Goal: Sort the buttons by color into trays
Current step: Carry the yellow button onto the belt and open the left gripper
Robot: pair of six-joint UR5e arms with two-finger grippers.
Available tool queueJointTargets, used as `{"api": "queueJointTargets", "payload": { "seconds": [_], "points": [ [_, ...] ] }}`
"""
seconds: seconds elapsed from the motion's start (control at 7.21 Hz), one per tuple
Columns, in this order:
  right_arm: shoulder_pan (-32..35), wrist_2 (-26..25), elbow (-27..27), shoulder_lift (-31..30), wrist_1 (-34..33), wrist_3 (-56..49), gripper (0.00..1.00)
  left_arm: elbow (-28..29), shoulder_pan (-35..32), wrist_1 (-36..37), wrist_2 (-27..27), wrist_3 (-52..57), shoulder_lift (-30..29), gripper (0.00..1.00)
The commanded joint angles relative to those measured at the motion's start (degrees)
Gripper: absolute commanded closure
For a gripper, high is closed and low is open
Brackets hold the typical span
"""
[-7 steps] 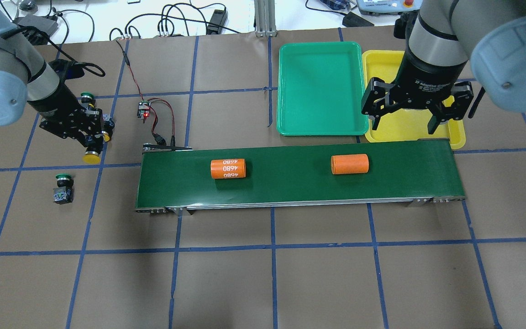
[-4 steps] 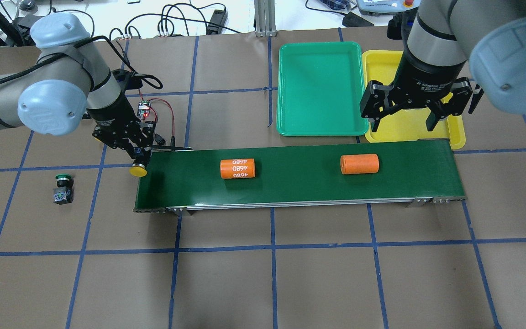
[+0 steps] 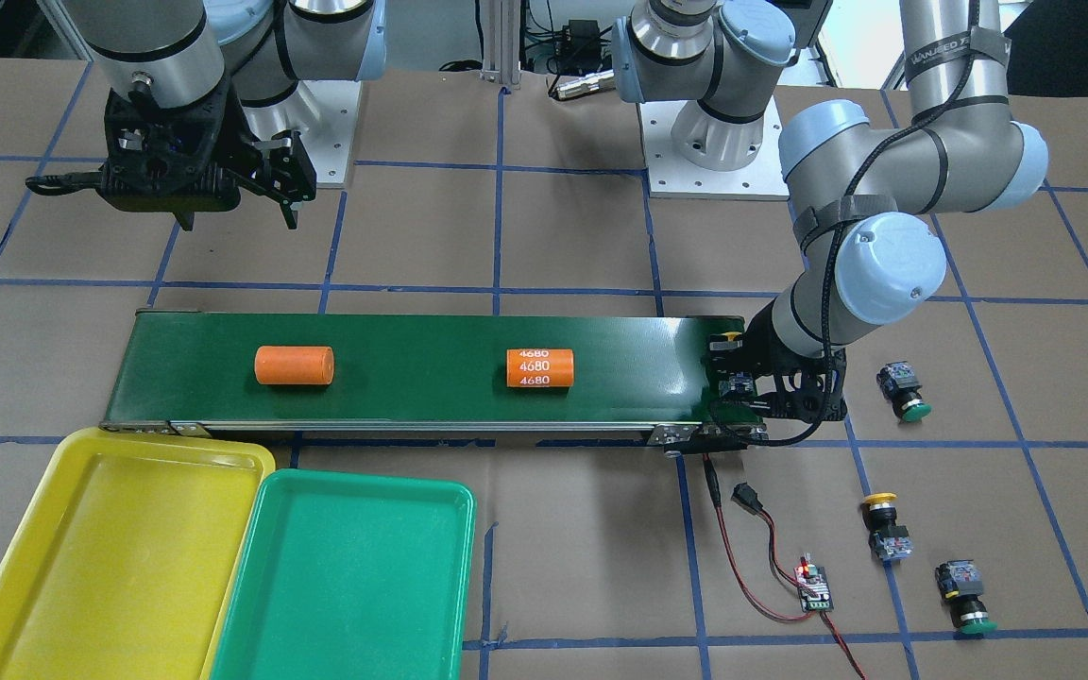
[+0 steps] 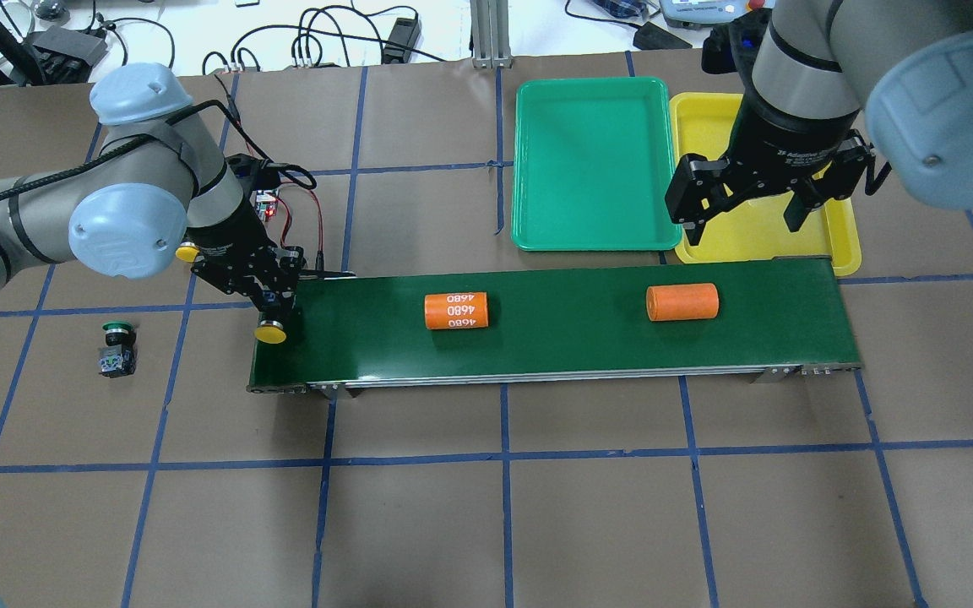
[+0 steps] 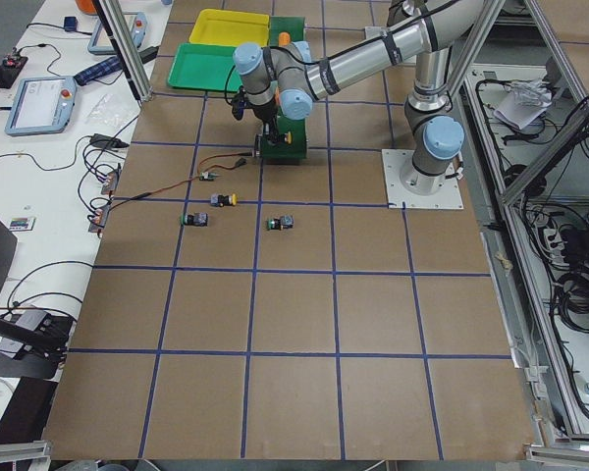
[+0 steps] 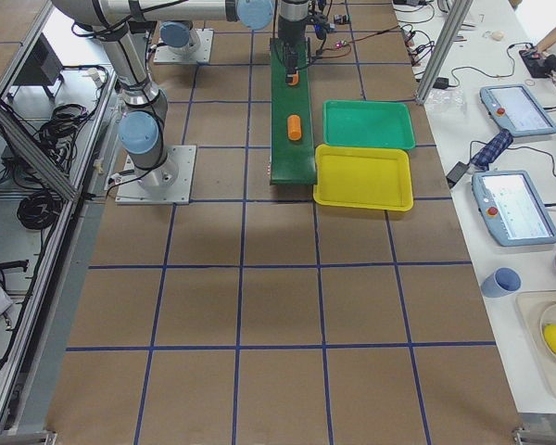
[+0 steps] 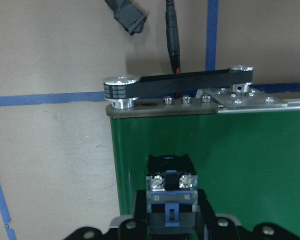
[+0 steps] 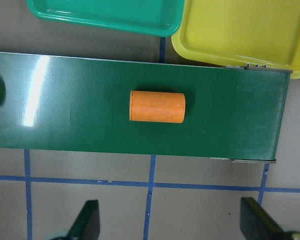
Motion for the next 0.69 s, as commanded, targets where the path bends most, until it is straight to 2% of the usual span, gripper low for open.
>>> {"api": "queueJointTargets", "payload": {
  "seconds": [0.0,0.14,0.42,0.56],
  "points": [
    [0.0,0.2,0.0,0.2,0.1,-0.1,0.00,-0.8,0.0,0.1,0.0,-0.1,0.4,0.45],
    [-0.1,0.3,0.0,0.2,0.1,-0.1,0.00,-1.5,-0.1,0.1,0.1,-0.2,1.0,0.00],
    [0.0,0.4,0.2,0.2,0.1,-0.1,0.00,0.2,0.0,0.2,0.1,-0.5,2.2,0.00],
    [0.0,0.5,0.2,0.1,0.1,-0.1,0.00,3.2,0.6,0.1,0.2,-0.2,2.6,0.00]
  ]
}}
